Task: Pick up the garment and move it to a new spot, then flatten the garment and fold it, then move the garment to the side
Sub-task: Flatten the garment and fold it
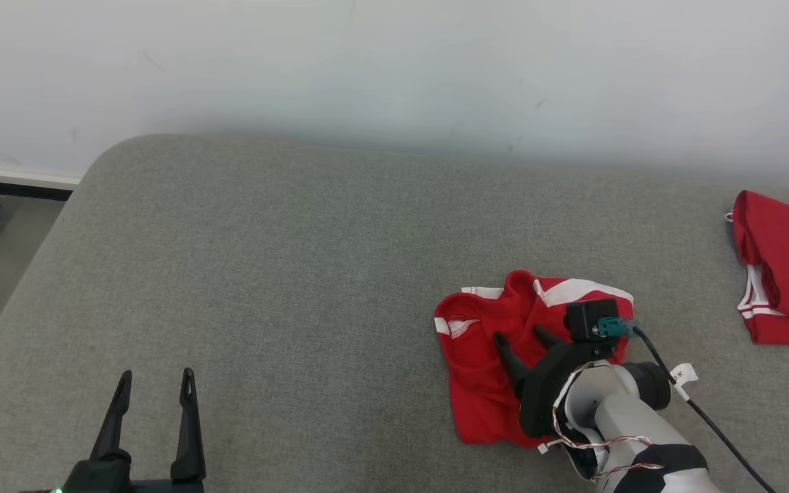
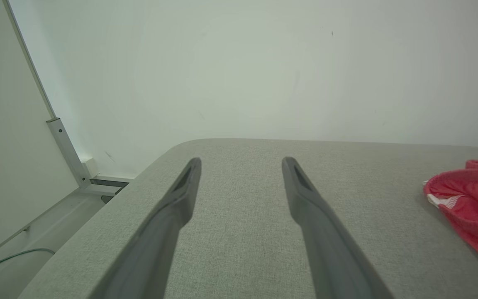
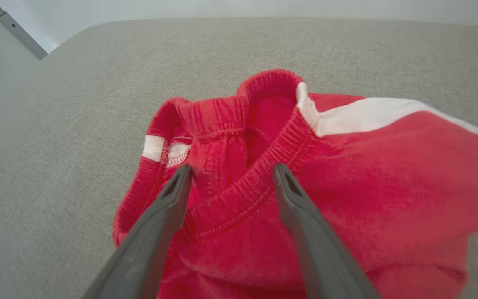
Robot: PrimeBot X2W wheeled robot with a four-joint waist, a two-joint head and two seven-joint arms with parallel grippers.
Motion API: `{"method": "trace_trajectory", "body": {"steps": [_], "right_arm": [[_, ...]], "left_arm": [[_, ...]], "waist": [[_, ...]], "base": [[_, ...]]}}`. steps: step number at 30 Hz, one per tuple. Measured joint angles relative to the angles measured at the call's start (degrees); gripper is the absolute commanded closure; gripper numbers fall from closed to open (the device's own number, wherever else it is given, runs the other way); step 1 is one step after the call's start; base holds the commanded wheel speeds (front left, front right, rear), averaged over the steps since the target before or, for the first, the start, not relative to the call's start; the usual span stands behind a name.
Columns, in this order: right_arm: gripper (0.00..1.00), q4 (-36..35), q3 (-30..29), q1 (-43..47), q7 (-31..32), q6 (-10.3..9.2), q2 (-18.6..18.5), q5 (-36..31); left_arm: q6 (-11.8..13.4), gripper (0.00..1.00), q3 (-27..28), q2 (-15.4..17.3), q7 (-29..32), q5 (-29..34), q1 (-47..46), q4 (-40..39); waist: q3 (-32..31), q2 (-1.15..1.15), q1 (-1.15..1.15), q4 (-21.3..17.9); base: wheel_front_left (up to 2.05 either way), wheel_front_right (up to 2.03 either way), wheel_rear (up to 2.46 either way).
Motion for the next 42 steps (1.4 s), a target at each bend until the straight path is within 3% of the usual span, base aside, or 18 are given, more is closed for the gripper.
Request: {"method": "trace_trajectory", "body": {"steps": [1,2,3,12,19,27,40,41,42], "right_arm": [[0.0,0.8,0.2,-0.2,-0.1,0.0,0.2,0.0],[0.56,1.5,0.5,-0.3,-0.4,0.0,0.4,0.0],[1.0,2.0,0.9,-0.6,-0.9,0.0,0.6,0.0],[1.0,1.9,3.9,-1.7,-7.4,0.0,0.6,1.3],[1.0,-5.0,10.0,3.3,-10.2,0.0,-2.0,5.5],[1.0,-13.3,17.1,9.4,-8.0,0.0,-5.9,7.6],[1.0,-18.1,18.2,14.0,-6.2,0.0,-5.5,9.9],[0.96,-17.9,18.1,14.3,-6.1,0.0,-5.5,9.9],[0.54,-17.7,17.8,14.5,-6.3,0.0,-5.6,9.8]], "left_arm": [[0.0,0.0,0.1,0.0,0.0,0.0,0.0,0.0],[0.0,0.0,0.2,0.0,0.0,0.0,0.0,0.0],[0.0,0.0,0.3,0.0,0.0,0.0,0.0,0.0],[-0.2,0.0,0.8,-0.4,0.0,0.0,-0.1,0.1],[-0.6,0.0,1.3,-0.6,0.0,0.0,0.6,0.1],[-1.1,0.0,1.5,-1.1,0.0,0.0,1.4,0.0],[-1.7,0.0,1.3,-1.5,0.0,0.1,1.4,0.5],[-1.7,0.0,1.3,-1.5,0.0,0.1,1.4,0.5],[-1.7,0.0,1.4,-1.5,0.0,0.2,1.4,0.5]], "waist": [[0.1,0.0,0.0,0.0],[0.2,0.0,0.0,0.0],[0.3,0.0,0.0,-0.2],[0.0,0.0,0.0,-1.1],[-1.3,0.0,0.0,-1.9],[-1.5,0.0,0.0,-2.9],[-1.9,0.0,0.0,-2.8],[-2.0,0.0,0.0,-2.9],[-2.0,0.0,0.0,-2.9]], "base": [[0.0,0.0,0.0],[0.0,0.0,0.0],[0.0,0.0,0.0],[0.0,0.0,0.0],[0.0,0.0,0.0],[0.0,0.0,0.0],[0.0,0.0,0.0],[0.0,0.0,0.0],[0.0,0.0,0.0]]}}
